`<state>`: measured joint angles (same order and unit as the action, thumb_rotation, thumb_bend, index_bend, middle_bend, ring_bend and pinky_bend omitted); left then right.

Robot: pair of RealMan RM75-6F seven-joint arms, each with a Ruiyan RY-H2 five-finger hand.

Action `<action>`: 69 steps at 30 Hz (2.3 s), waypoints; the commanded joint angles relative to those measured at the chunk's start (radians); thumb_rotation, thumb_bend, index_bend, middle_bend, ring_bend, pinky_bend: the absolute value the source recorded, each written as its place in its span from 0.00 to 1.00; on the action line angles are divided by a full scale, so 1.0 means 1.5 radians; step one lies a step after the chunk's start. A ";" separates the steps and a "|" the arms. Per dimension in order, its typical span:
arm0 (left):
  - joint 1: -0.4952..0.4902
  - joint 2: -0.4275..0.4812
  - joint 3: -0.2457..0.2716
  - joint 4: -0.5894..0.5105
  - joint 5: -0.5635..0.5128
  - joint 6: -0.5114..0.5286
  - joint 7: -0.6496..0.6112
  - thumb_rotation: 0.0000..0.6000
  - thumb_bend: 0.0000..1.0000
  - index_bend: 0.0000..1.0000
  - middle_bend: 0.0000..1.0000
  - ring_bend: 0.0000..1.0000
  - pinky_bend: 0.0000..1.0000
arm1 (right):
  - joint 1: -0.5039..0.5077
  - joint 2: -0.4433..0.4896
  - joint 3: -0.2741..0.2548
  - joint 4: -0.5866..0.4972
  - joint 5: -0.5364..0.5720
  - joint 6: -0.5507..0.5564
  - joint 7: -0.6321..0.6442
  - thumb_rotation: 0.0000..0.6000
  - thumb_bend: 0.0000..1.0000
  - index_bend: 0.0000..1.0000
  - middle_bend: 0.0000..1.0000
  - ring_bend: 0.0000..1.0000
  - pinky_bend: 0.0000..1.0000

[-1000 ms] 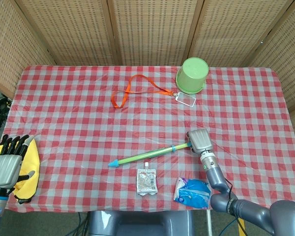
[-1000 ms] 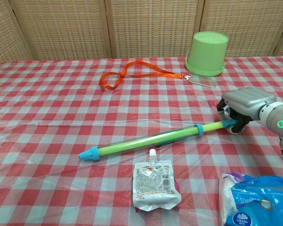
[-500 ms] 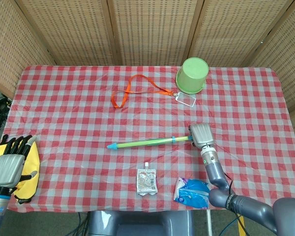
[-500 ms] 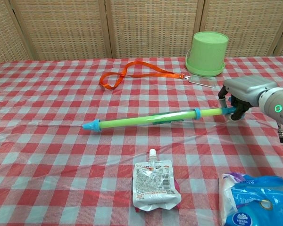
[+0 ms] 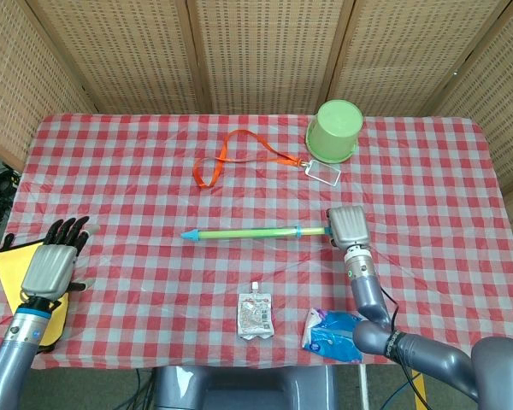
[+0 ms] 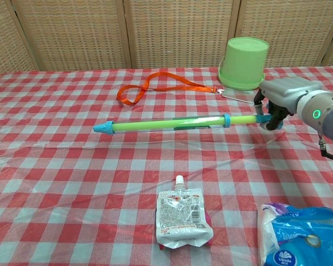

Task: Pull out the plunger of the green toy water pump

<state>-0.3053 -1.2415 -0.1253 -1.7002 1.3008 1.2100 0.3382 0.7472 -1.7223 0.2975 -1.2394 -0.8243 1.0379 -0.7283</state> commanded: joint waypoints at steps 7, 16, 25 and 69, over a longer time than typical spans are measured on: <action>-0.084 -0.099 -0.046 0.012 -0.073 -0.051 0.077 1.00 0.20 0.30 0.00 0.00 0.00 | 0.008 -0.011 0.001 -0.008 0.014 0.021 -0.011 1.00 0.57 0.76 1.00 0.93 0.67; -0.142 -0.201 -0.079 0.070 -0.130 -0.050 0.120 1.00 0.20 0.29 0.00 0.00 0.00 | 0.008 -0.004 -0.002 -0.032 0.027 0.038 -0.023 1.00 0.58 0.76 1.00 0.94 0.67; -0.180 -0.283 -0.095 0.124 -0.156 -0.035 0.128 1.00 0.20 0.35 0.00 0.00 0.00 | 0.009 0.000 0.004 -0.065 0.058 0.055 -0.037 1.00 0.58 0.76 1.00 0.94 0.68; -0.259 -0.399 -0.110 0.225 -0.165 -0.022 0.135 1.00 0.31 0.44 0.00 0.00 0.00 | 0.013 0.033 -0.016 -0.137 0.081 0.083 -0.040 1.00 0.58 0.77 1.00 0.94 0.68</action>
<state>-0.6939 -1.8394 -0.2899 -1.3632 1.0530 1.1777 0.5405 0.7663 -1.6725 0.2732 -1.4444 -0.7033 1.1622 -0.7882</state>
